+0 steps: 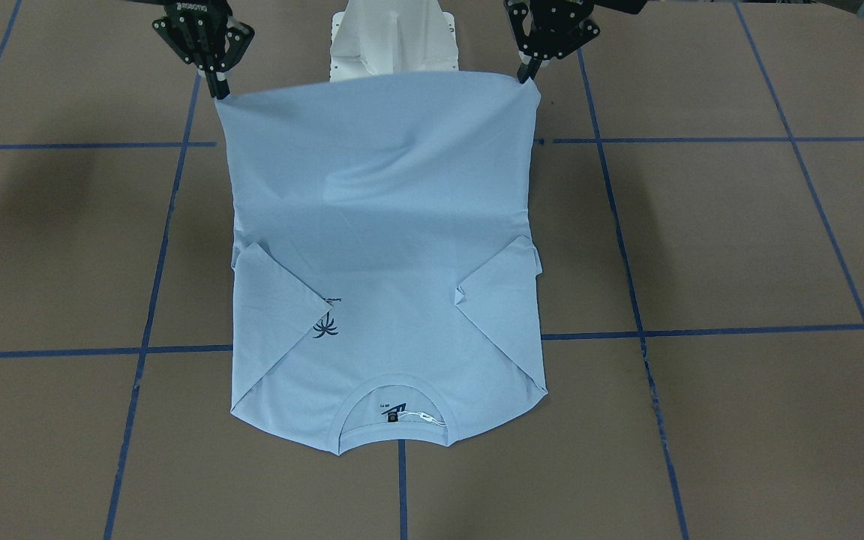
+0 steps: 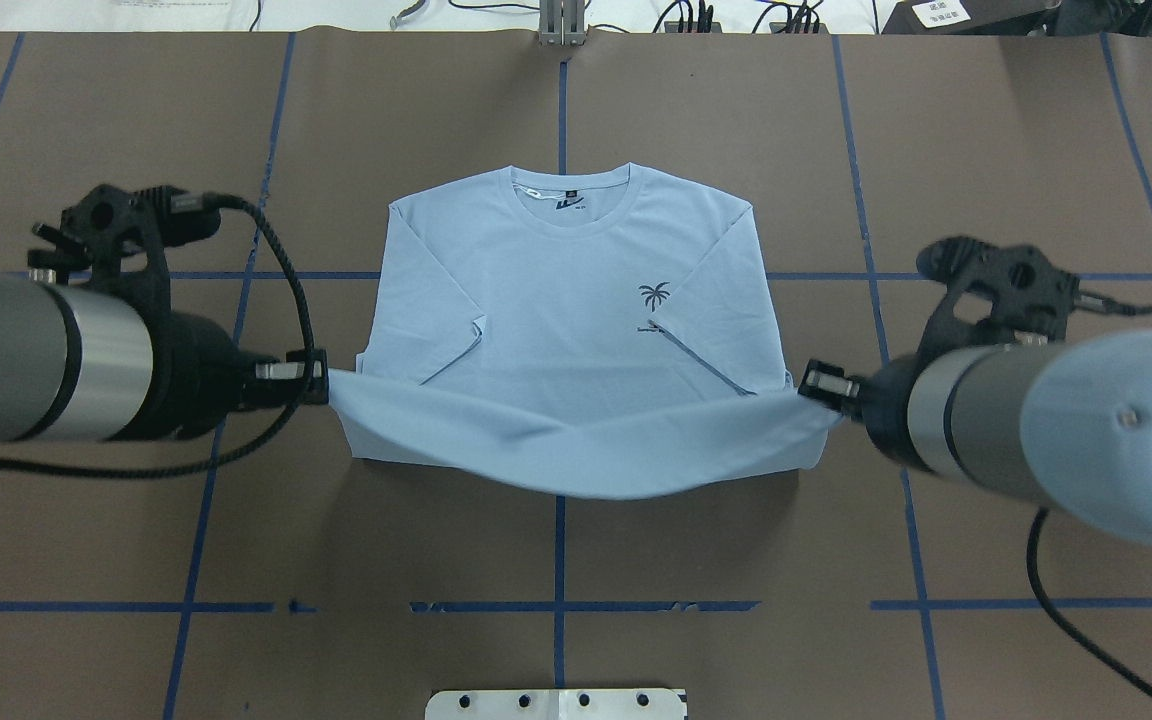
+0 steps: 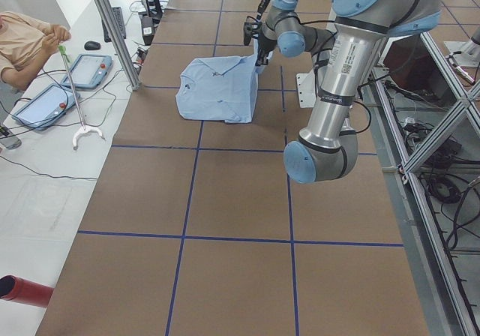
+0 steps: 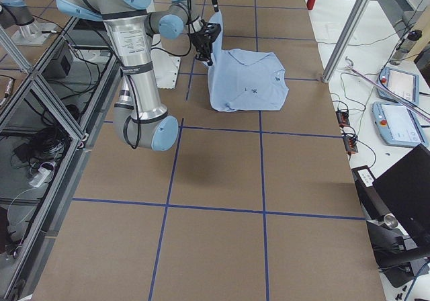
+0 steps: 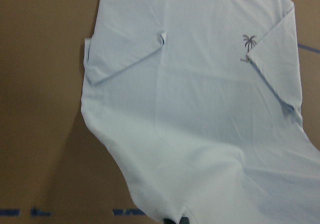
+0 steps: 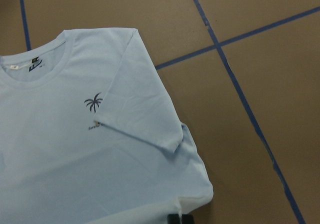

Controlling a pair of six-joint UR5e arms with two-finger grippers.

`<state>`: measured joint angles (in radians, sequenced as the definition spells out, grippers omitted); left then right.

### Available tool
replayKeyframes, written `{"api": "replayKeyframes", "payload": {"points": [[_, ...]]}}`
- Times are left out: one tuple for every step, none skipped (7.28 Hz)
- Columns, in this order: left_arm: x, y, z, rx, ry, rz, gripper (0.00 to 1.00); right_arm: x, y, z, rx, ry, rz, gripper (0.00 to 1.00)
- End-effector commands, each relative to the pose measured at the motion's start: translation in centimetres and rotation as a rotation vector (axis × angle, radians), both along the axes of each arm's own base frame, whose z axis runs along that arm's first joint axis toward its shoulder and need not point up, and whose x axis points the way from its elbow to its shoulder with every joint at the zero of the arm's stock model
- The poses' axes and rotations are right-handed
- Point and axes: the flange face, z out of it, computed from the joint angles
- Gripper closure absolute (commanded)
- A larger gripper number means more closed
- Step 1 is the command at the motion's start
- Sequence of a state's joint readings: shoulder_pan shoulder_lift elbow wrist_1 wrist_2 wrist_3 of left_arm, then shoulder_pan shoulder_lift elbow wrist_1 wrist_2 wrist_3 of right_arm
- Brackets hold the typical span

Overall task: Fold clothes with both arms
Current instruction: 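Lift the hem with both grippers and fold it up toward the collar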

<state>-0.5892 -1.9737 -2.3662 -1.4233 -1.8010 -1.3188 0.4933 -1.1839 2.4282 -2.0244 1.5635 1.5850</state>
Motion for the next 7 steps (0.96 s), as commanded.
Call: {"api": "replayKeyframes", "payload": {"points": [[0.8,-7.4,0.8,0.022,-0.086,-0.060,1.00,1.5,-9.4,0.2,-0.015,0.072,0.038,1.00],[2.2,-9.8,1.5,0.016,-0.116,-0.071,1.00,0.0,-12.9,0.7,-0.011,0.097,0.049,1.00],[4.0,-11.9,2.9,0.014,-0.129,-0.078,1.00,-1.7,-15.8,2.3,0.003,0.081,0.067,1.00],[5.9,-14.6,4.7,0.025,-0.135,-0.101,1.00,-3.8,-18.7,4.5,0.005,0.081,0.079,1.00],[8.3,-17.3,6.2,0.036,-0.147,-0.127,1.00,-6.3,-21.6,5.9,0.007,0.079,0.083,1.00],[11.0,-20.0,7.6,0.029,-0.162,-0.133,1.00,-8.7,-24.1,7.0,0.011,0.077,0.087,1.00],[12.7,-22.3,9.2,0.042,-0.179,-0.163,1.00,-11.2,-26.8,8.7,0.001,0.093,0.089,1.00]]}}
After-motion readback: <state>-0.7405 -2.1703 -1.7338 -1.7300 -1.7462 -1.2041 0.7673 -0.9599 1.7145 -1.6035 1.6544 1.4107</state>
